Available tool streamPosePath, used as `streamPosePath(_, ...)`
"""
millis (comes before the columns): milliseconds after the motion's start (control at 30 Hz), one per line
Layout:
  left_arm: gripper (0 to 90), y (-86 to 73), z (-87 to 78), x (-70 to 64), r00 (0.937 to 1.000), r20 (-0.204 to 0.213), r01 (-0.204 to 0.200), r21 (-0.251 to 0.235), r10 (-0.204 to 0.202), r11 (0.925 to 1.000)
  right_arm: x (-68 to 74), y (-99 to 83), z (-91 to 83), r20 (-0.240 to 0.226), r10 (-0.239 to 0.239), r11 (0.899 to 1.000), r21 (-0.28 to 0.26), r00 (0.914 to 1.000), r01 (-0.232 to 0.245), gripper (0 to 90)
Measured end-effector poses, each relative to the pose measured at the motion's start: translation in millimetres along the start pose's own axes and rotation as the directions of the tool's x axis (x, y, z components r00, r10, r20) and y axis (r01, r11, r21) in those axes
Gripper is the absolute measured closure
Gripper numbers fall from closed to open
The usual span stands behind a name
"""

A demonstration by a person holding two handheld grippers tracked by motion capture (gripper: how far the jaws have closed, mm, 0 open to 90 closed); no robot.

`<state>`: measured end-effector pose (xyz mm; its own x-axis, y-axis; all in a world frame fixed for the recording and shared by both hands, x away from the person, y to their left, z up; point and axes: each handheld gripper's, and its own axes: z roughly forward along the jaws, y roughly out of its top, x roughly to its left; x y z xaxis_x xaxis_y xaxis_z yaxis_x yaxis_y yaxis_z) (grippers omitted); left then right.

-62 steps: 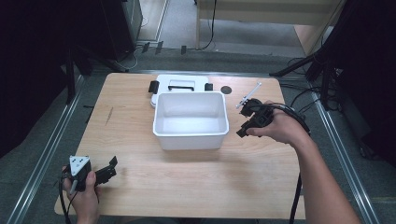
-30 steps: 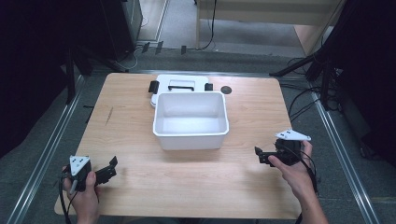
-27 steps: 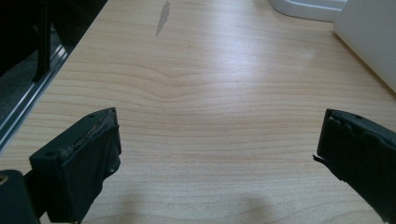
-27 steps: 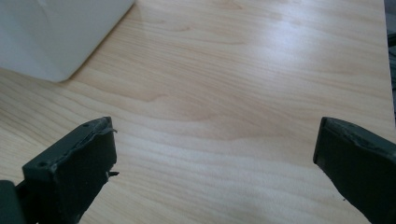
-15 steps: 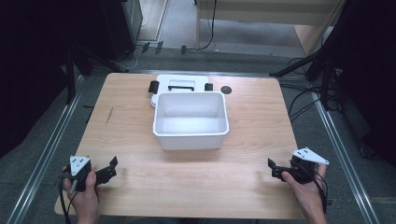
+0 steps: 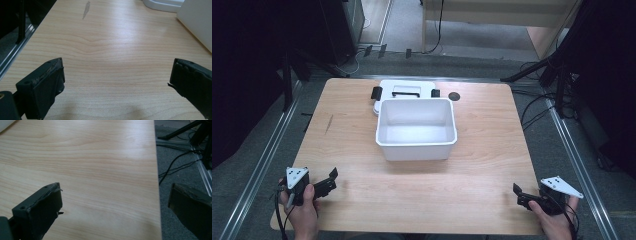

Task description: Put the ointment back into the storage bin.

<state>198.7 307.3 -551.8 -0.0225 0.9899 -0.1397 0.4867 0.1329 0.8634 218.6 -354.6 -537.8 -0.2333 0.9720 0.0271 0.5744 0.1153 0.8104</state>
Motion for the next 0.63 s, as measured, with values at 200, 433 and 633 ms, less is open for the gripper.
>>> streamPosePath(200,0.1,-0.7,-1.3,-0.1,1.0,-0.002,0.004,-0.008,-0.004,1.0,-7.9,-9.1,-7.1,0.004,0.021,1.0,-0.024,0.9998,-0.021,0.0)
streamPosePath(433,0.1,-0.8,-1.2,-0.4,1.0,0.002,-0.002,-0.007,0.002,1.0,-5.5,-17.0,-6.7,-0.002,0.027,0.999,-0.017,0.9996,-0.027,0.0)
streamPosePath(633,0.1,0.2,1.2,-0.8,1.0,-0.004,0.002,0.016,-0.002,0.9999,-5.6,-17.2,-7.1,-0.013,0.031,0.999,-0.02,0.9994,-0.031,0.0)
